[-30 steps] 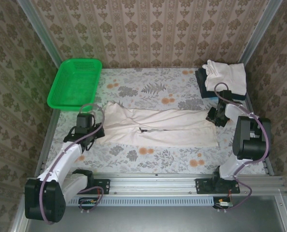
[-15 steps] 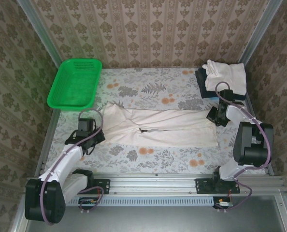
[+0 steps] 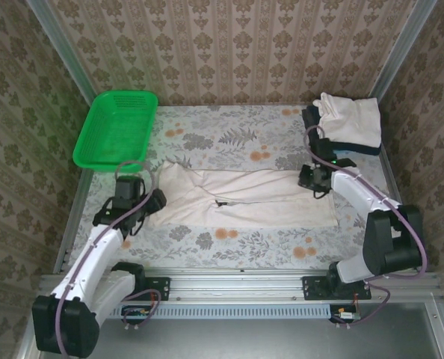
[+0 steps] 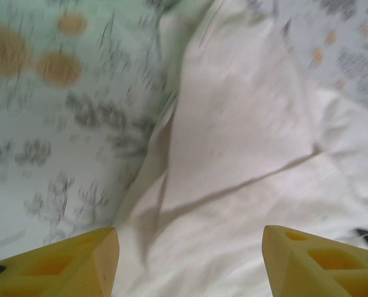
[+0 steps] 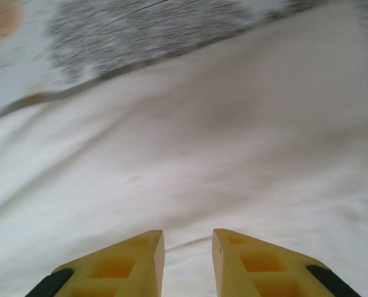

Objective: Fold and stack the t-shirts

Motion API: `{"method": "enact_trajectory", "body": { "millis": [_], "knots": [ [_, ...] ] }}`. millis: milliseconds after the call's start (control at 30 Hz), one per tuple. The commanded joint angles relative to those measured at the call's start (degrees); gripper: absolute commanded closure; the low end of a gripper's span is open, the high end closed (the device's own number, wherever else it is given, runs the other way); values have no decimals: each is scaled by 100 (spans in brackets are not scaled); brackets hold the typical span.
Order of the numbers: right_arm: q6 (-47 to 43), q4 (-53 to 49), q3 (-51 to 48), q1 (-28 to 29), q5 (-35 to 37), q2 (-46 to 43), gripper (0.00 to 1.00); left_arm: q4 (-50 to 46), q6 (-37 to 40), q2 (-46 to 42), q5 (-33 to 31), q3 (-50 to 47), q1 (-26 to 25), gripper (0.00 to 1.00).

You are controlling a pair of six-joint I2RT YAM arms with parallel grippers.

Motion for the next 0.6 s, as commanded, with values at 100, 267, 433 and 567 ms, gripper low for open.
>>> {"method": "enact_trajectory", "body": {
  "millis": [100,267,433,567],
  "knots": [
    [301,463,-237,308,-67,899,69,638,582,2045,443,948,-300,40],
    [346,382,-302,120,177,1186,69,1072,922,3357,808,1731,-969,37],
    [386,406,-462,-214,-24,1134,67,745,794,3946,722,1573,-1195,54],
    [283,300,-483,-502,-152,1175,67,923,490,3597,709,786,-1168,51]
  ]
}}
